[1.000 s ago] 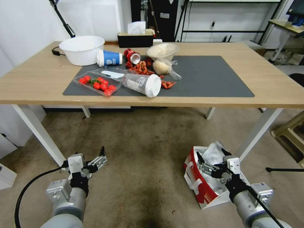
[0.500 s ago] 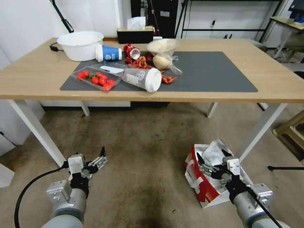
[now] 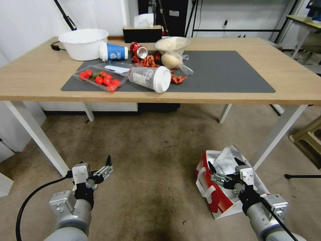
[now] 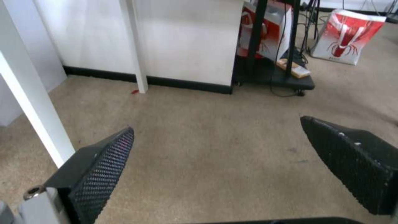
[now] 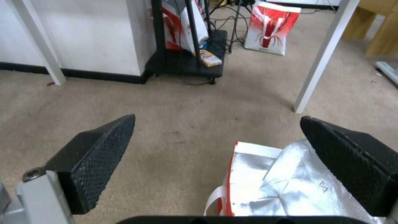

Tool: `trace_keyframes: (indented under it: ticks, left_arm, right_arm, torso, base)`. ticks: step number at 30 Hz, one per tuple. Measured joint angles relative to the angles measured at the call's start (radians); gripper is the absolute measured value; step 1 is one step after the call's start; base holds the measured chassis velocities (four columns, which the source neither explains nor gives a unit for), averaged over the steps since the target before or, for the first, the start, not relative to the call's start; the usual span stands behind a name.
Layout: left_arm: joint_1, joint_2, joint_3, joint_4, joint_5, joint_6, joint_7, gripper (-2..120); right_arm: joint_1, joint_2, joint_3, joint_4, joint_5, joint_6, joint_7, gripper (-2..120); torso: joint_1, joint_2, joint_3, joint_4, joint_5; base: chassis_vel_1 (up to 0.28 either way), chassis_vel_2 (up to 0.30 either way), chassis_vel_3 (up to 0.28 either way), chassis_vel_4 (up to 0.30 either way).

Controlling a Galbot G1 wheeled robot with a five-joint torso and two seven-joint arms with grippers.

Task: Pick up the food delivery bag from the floor and place it on the table.

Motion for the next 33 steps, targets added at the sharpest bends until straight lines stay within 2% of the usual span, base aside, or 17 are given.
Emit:
trace_keyframes:
  ticks: [19, 33]
  left_arm:
    - [-0.006, 0.002, -0.001, 0.005, 0.002, -0.003, 0.006, 100]
    - [-0.008, 0.001, 0.003, 0.006, 0.000, -0.010, 0.008, 100]
  right_arm:
    - [-0.004, 0.002, 0.004, -0.003, -0.002, 0.003, -0.004, 100]
    - [-0.006, 0.000, 0.009, 0.002, -0.002, 0.006, -0.002, 100]
  torso:
    - [-0.022, -0.072, -0.050, 0.0000, 0.0000]
    - [-0.035, -0.133, -0.097, 0.0000, 0.0000]
  base:
    - [0.000, 0.000, 0.000, 0.000]
    - [0.000, 0.000, 0.000, 0.000]
